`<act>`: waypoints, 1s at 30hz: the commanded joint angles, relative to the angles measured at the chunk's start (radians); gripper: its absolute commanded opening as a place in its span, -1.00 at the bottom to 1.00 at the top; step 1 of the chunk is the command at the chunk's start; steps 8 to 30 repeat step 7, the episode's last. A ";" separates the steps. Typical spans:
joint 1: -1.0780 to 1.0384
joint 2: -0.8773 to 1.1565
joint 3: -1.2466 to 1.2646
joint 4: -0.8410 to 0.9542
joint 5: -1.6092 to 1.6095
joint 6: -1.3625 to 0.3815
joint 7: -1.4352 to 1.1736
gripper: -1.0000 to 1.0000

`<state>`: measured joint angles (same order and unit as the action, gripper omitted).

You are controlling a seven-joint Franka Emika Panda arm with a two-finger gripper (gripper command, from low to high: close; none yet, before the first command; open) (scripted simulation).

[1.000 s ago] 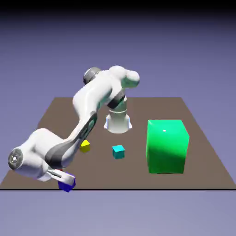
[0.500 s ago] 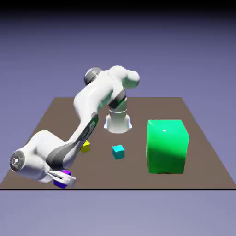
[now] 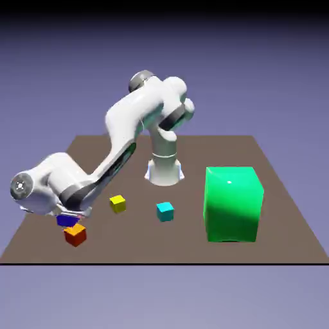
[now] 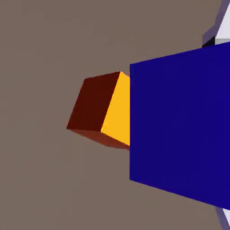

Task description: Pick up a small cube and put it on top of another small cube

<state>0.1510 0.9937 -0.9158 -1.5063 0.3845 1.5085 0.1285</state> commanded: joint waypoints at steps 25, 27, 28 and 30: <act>0.019 0.012 0.013 -0.088 0.017 0.085 -0.010 1.00; 0.019 0.012 0.013 -0.088 0.017 0.085 -0.010 1.00; 0.019 0.012 0.013 -0.088 0.017 0.085 -0.010 1.00; 0.019 0.012 0.013 -0.088 0.017 0.085 -0.010 1.00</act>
